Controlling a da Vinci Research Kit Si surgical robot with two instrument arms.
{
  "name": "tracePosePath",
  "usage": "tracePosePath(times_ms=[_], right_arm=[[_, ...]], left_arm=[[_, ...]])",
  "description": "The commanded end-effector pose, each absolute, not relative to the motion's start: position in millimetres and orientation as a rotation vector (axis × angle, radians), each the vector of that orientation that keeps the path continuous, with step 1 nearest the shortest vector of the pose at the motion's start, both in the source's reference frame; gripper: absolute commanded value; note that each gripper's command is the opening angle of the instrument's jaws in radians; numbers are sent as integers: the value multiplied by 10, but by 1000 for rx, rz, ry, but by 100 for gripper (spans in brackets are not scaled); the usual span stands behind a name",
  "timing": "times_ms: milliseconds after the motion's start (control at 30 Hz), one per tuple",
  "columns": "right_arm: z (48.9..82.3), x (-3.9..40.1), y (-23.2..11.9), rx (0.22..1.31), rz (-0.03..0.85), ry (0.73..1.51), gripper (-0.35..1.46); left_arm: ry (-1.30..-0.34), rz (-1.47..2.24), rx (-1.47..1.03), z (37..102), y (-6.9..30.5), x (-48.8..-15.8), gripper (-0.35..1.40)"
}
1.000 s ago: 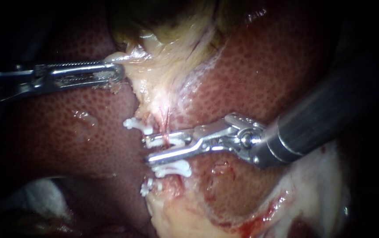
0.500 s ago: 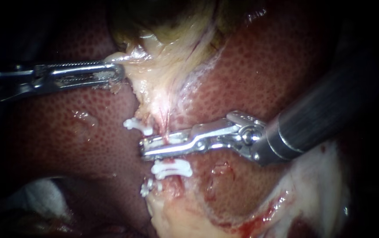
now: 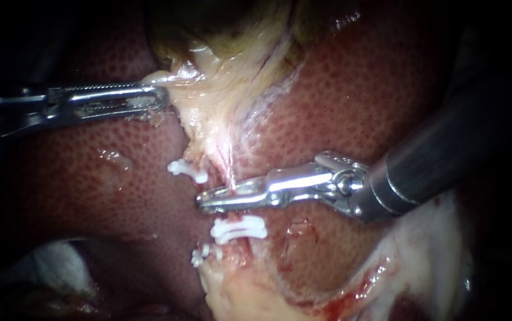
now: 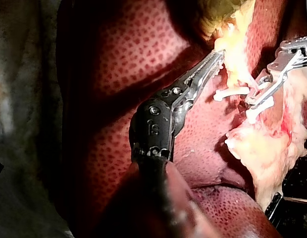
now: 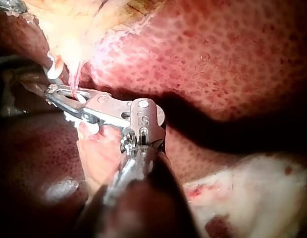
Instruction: Clipping third clip right tube
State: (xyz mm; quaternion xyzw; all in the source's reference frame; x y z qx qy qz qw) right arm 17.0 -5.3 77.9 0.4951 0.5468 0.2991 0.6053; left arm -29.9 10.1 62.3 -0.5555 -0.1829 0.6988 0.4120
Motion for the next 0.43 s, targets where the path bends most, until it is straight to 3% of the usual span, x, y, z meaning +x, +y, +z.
tracePosePath(times_ms=[33, 433], right_arm=[[780, 170, -53, 1145, 693, 1265, -35], [780, 170, -55, 1142, 694, 1265, -35]], left_arm=[[-460, 1758, -1397, 623, 101, -299, -35], [-460, 1758, -1397, 623, 101, -299, -35]])
